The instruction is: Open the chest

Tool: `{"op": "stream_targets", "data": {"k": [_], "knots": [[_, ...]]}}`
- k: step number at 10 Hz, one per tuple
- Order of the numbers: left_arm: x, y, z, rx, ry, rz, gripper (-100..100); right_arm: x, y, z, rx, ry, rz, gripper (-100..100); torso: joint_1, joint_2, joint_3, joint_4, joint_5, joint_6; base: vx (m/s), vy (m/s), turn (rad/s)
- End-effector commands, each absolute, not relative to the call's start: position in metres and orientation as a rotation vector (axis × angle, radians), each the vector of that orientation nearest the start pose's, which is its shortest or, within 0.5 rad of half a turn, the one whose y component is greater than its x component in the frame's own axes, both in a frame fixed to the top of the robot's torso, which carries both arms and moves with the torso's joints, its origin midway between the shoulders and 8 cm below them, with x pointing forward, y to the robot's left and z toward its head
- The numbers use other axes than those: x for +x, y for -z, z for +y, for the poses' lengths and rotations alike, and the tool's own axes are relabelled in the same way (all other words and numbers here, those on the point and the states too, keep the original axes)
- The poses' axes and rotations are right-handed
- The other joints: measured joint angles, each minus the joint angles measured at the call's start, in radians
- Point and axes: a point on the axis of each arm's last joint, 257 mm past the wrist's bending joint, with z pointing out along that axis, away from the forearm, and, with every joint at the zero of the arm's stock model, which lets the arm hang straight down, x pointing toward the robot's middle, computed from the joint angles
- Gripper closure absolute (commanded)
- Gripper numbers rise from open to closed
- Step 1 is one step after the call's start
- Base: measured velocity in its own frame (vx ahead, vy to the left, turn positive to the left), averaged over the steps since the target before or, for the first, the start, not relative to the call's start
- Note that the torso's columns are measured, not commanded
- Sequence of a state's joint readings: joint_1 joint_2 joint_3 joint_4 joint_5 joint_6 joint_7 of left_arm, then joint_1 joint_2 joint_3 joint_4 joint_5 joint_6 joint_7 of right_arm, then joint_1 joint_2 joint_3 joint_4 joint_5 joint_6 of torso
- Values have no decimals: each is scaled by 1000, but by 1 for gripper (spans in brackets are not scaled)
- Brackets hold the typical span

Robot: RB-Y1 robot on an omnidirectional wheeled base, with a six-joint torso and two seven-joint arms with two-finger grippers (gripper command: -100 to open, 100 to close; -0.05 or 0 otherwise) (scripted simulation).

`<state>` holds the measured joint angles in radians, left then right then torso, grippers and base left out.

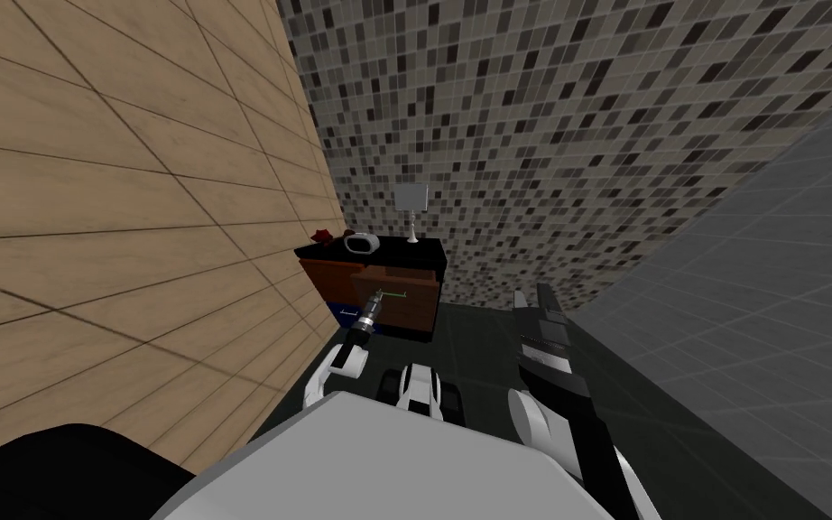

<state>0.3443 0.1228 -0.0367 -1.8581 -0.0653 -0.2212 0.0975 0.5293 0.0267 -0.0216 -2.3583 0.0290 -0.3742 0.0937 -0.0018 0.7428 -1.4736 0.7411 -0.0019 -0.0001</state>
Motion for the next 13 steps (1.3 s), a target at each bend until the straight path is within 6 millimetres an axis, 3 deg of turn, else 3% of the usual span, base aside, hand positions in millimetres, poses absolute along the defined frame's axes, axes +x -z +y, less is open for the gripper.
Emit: {"op": "stream_targets", "data": {"k": [1,3,4,13], "knots": [[442,177,266,-1001,1220,1106,100,345,-26,-291,679,-1145,679,0,0,1,1,1,0,0,-192,-30,20],[441,183,267,-1014,1213,1118,100,345,-26,-291,679,-1145,679,0,-1,2,1,3,-2,0,-135,11,7],[437,182,267,-1023,1209,1124,-100,345,-26,-291,679,-1145,679,0,0,-4,-2,2,-1,-1,-11,0,-7],[415,134,271,-1029,1209,1119,-100,345,-26,-291,679,-1145,680,0,1,-4,-2,-2,1,0,26,-1,-6]]}}
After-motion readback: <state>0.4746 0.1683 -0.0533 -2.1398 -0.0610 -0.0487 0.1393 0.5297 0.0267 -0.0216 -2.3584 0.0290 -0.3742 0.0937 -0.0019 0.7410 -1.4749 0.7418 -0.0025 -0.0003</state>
